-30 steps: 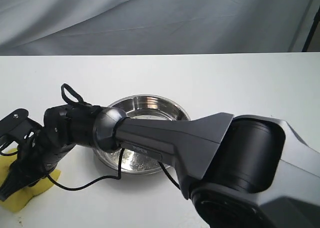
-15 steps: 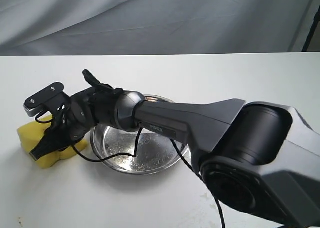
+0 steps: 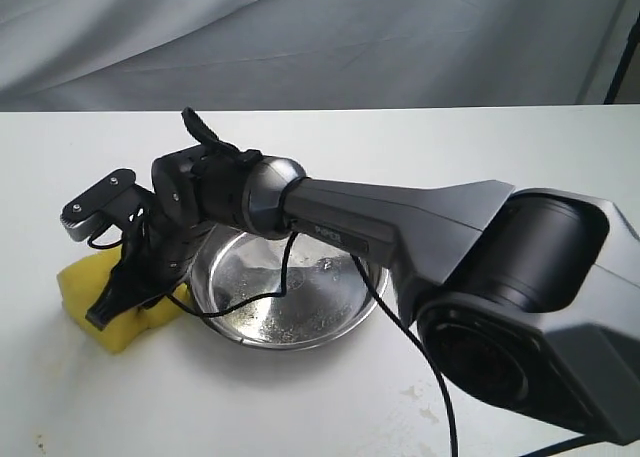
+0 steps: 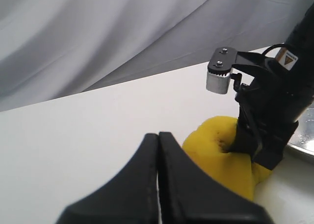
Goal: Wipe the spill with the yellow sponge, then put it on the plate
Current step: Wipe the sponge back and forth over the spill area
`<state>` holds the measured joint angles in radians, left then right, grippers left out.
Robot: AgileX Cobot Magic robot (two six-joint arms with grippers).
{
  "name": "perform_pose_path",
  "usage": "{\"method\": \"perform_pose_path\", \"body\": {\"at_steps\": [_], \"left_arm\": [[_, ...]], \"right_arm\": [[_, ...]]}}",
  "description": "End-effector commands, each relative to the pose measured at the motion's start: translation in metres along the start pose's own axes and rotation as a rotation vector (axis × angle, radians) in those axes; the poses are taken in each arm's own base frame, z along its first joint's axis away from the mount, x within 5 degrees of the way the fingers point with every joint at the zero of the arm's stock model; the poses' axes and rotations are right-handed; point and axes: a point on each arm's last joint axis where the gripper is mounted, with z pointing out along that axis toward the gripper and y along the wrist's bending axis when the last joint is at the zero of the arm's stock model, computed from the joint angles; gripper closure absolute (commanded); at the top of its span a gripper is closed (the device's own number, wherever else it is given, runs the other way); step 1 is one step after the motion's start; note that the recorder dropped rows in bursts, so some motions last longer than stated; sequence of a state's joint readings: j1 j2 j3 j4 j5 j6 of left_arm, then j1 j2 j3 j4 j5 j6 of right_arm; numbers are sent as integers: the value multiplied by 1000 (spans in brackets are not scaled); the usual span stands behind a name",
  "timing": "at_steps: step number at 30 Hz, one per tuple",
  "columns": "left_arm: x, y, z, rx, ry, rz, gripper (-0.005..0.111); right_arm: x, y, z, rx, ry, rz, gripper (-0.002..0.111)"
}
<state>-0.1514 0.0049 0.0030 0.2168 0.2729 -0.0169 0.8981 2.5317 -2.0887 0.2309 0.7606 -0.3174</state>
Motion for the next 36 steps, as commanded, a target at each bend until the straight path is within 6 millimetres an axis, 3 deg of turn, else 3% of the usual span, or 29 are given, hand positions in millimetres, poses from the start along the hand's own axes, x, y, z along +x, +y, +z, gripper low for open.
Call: {"method": "perform_pose_path", "body": {"at_steps": [1,8,14,18,22,28,36], "left_arm": [[-2,0,-1,-3,-15,-4,107],[-2,0,-1,-3,-15,-4,107],[-2,0,-1,-3,-15,-4,107],[-2,0,-1,-3,-15,-4,107],[-2,0,-1,-3,-15,-4,107],[-2,0,-1,-3,-15,-4,107],[-2,0,-1,-3,-15,-4,107]], "right_arm": [[35,11,16,-149,263,-48,108],[31,41,14,-350,231,-63,108],[17,73,24,-296,95,-151,108],[2,78,27,-213,-54,-145,108],[-7,70,27,-140,-152,-143,108],[-9,40,25,-57,-181,-155,108],[-4,0,20,-23,-176,-38,108]]}}
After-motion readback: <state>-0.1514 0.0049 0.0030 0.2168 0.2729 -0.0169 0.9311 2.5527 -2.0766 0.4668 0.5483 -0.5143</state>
